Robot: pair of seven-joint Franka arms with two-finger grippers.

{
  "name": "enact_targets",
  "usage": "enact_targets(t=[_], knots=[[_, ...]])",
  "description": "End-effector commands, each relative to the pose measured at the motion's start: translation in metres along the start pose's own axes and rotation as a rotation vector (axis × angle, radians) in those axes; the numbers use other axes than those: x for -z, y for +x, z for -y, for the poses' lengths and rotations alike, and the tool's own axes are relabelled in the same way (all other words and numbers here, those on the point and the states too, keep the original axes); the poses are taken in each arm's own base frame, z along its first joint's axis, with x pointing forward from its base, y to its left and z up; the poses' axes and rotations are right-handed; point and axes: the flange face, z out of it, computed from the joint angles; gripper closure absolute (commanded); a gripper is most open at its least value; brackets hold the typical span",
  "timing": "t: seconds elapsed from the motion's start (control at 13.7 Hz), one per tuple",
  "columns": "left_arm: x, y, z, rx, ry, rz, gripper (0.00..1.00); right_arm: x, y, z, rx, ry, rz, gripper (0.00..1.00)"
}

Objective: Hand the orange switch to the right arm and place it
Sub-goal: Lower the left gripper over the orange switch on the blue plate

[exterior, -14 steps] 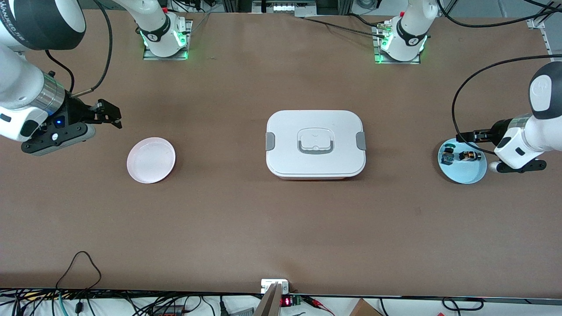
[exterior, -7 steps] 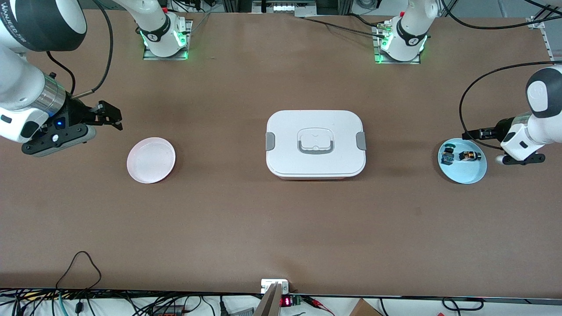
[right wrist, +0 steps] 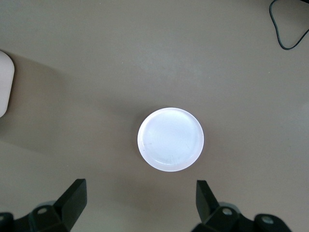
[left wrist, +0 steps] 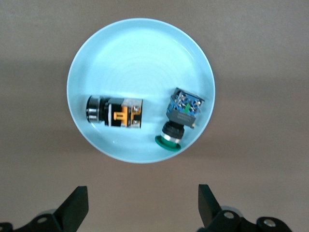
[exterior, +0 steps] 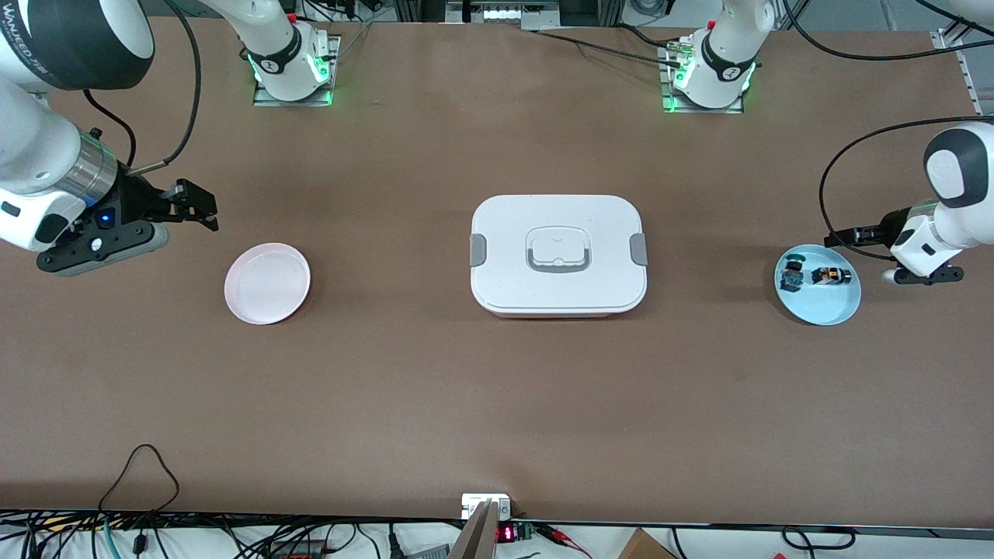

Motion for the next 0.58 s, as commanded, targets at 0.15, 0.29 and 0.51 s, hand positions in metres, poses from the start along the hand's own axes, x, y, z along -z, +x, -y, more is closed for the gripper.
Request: enact_targets(t=[0.15, 0.29, 0.51], knots=[[-0.032, 0.006, 0.005, -0.022, 0.015, -0.038, 0.00, 0.000, -0.001, 0.002, -0.020, 0.015, -0.028, 0.00], [-0.040, 0.011, 0.007, -0.088, 0.023, -0.055, 0.00, -0.002, -0.001, -0.002, -0.023, 0.015, -0.027, 0.00], [-0.047, 0.013, 0.013, -0.087, 0.026, -0.061, 0.00, -0.006, 0.000, -0.001, -0.022, 0.014, -0.027, 0.00]])
